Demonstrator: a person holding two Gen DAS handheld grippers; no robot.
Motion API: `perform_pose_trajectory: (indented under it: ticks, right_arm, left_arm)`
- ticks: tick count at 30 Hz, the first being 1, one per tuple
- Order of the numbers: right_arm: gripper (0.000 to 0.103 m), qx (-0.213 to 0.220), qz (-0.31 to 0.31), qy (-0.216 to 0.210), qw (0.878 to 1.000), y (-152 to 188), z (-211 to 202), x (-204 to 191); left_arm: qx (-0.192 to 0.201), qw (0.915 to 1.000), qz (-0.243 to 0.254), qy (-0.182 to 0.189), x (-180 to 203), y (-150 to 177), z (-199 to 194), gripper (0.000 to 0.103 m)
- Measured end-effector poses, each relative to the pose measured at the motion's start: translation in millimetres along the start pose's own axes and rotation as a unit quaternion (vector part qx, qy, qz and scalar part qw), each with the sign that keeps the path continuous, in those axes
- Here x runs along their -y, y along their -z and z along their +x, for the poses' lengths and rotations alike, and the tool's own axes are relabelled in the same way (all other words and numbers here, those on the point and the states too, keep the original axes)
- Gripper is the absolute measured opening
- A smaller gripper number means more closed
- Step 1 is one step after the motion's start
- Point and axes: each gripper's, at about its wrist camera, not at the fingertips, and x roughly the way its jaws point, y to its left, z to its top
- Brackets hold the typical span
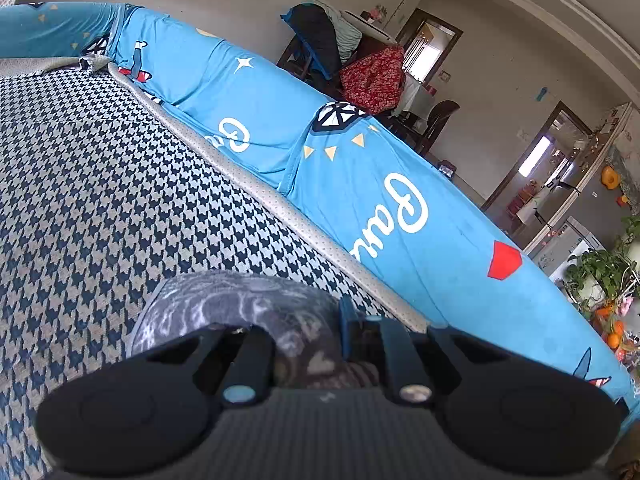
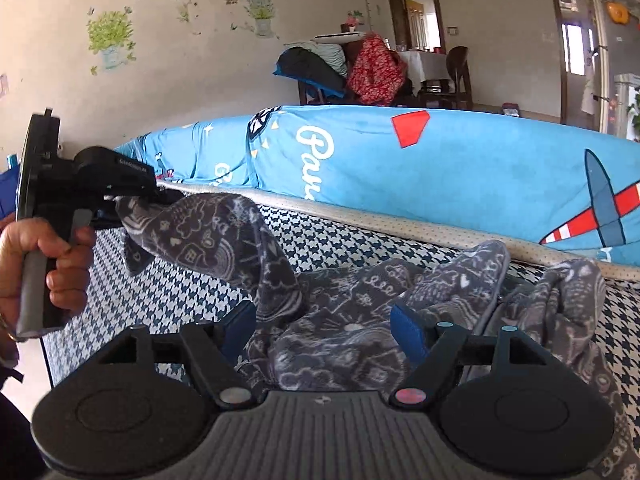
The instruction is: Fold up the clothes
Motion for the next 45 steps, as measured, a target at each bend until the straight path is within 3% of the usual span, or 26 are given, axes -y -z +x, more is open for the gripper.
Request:
perform_pose_trajectory:
  ticks: [8, 14, 16, 17, 18, 21, 26, 28, 29, 31, 34, 41, 44, 45]
  right_arm:
    - [0.074, -0.024, -0.071, 0.004, 0.997, 7, 42, -56]
    - [0.074, -0.052, -0.080, 0.058, 0.994, 6, 85, -75]
    - [0.064, -0.064, -0.066, 0.080, 0.993, 6, 98, -75]
    - [0.047, -0.070, -0.056, 0.087, 0.992, 6, 104, -74]
    - [0.039, -0.076, -0.046, 0.094, 0.992, 5, 109, -73]
    - [0.029, -0.070, -0.023, 0.101, 0.992, 2, 117, -73]
    - [0.021, -0.041, 0.000, 0.104, 0.994, -7, 123, -81]
    - [0.020, -0.022, 0.021, 0.092, 0.995, -10, 123, -82]
    - [0.011, -0.012, 0.031, 0.081, 0.996, -11, 122, -81]
    - [0.010, 0.014, 0.052, 0.036, 0.998, -15, 119, -87]
    - [0.010, 0.042, 0.014, 0.036, 0.998, -20, 119, -113]
    - [0.010, 0.046, 0.042, -0.040, 0.997, -16, 127, -131]
    - [0.011, 0.047, 0.059, -0.077, 0.994, -12, 129, -134]
    - [0.014, 0.042, 0.059, -0.073, 0.995, -11, 133, -136]
  left_arm:
    - [0.010, 0.9998, -0.011, -0.012, -12, -7, -8, 0.011]
    - [0.026, 0.9991, -0.023, -0.024, -26, -18, -15, 0.011]
    - [0.028, 0.9988, -0.026, -0.029, -29, -20, -16, 0.011]
    - [0.029, 0.9987, -0.028, -0.031, -31, -21, -16, 0.011]
    - [0.028, 0.9986, -0.032, -0.031, -33, -22, -16, 0.011]
    - [0.030, 0.9983, -0.036, -0.036, -36, -24, -16, 0.011]
    - [0.041, 0.9977, -0.030, -0.044, -39, -29, -21, 0.011]
    - [0.049, 0.9971, -0.030, -0.051, -42, -32, -24, 0.011]
    - [0.053, 0.9966, -0.033, -0.054, -45, -32, -25, 0.011]
    - [0.064, 0.9954, -0.038, -0.061, -50, -34, -29, 0.012]
    - [0.084, 0.9924, -0.043, -0.078, -58, -40, -36, 0.012]
    - [0.109, 0.9861, -0.057, -0.111, -77, -49, -44, 0.012]
    - [0.096, 0.9867, -0.063, -0.116, -83, -51, -42, 0.014]
    - [0.089, 0.9868, -0.063, -0.120, -84, -50, -40, 0.015]
